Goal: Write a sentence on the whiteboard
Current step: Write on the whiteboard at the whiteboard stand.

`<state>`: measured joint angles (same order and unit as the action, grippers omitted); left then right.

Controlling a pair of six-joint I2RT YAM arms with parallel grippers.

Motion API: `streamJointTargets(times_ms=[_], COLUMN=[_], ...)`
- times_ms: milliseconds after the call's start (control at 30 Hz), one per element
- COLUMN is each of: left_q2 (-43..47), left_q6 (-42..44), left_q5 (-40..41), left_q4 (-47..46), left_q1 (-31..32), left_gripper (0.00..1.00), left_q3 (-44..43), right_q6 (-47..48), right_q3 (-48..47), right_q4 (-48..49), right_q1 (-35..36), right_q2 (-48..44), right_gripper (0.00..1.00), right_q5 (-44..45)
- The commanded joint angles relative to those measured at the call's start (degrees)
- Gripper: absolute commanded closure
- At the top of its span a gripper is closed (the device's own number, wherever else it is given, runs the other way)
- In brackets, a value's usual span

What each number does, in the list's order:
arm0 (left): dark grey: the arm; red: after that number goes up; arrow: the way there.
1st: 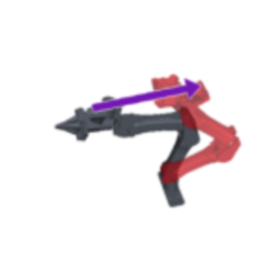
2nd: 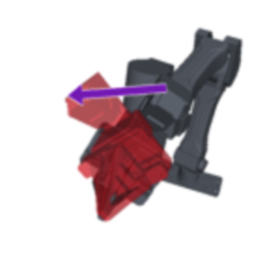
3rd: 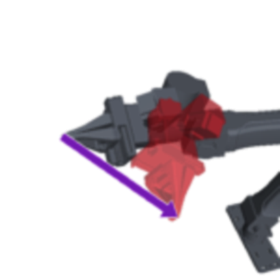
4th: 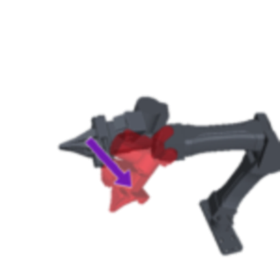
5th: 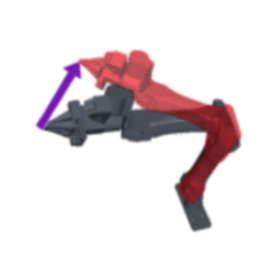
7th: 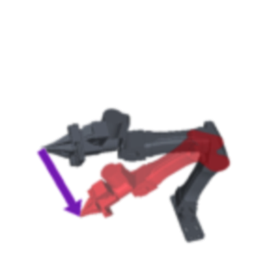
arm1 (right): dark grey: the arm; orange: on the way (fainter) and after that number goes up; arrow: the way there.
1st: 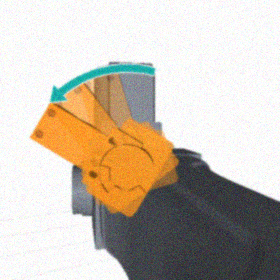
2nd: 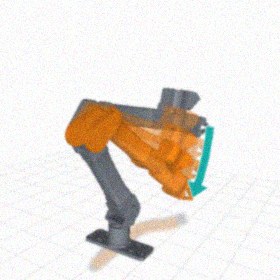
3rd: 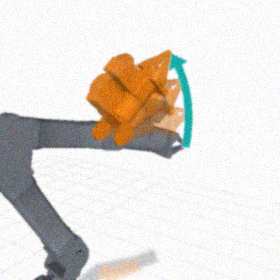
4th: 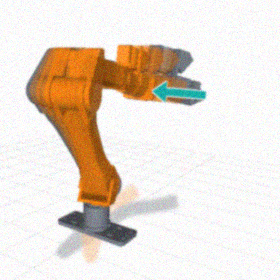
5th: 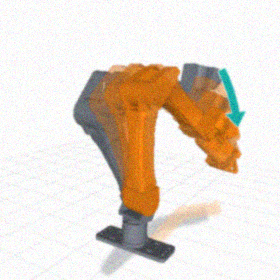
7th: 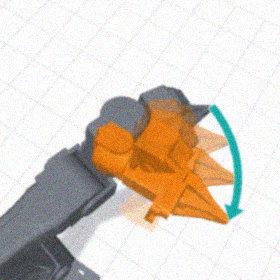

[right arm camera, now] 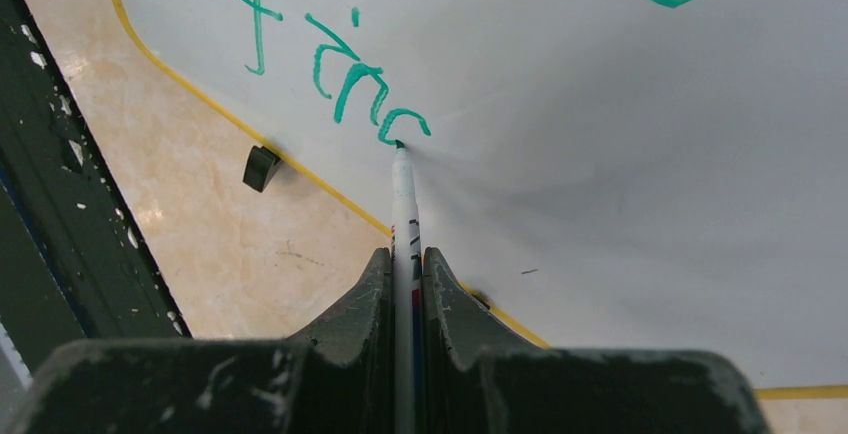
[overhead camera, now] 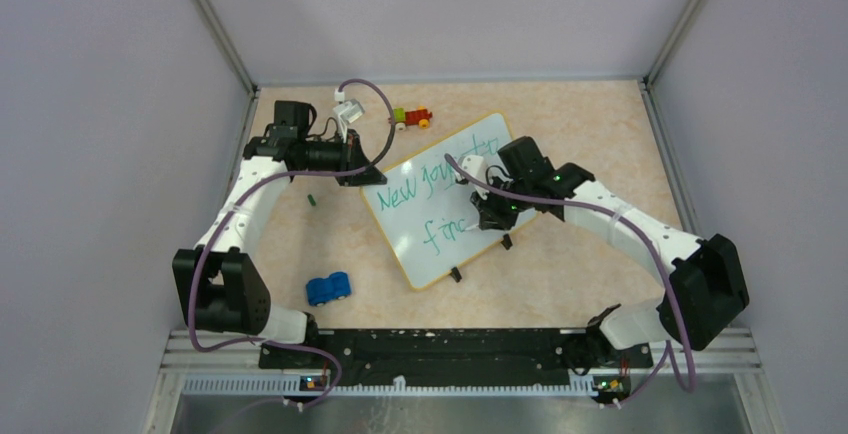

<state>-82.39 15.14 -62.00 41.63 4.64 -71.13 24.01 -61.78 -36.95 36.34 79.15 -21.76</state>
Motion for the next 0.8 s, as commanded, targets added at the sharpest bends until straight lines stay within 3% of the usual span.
streamJointTargets(times_ms=[0,467,767], left_q2=[-1.00,-0.96,-1.32], left_q6=[3.67,3.76,3.76], left_q5=[1.49,1.66,1.54], left_q4=[-0.32,-0.23,-0.32], left_q1=[1.24,1.24,1.24], left_gripper=[1.00,1.00,1.00], left_q3=[0.49,0.49,0.44], right_q6=[1.52,1.48,1.15], right_q3=[-4.82,-9.99,-6.98], right_q4=[3.47,3.54,2.48], right_q1=[-1.65,-3.11,-3.12], right_q2=[-1.13,0.23,-0.06], right_gripper=[1.00,1.00,1.00], right_q5=[4.14,4.73,1.88])
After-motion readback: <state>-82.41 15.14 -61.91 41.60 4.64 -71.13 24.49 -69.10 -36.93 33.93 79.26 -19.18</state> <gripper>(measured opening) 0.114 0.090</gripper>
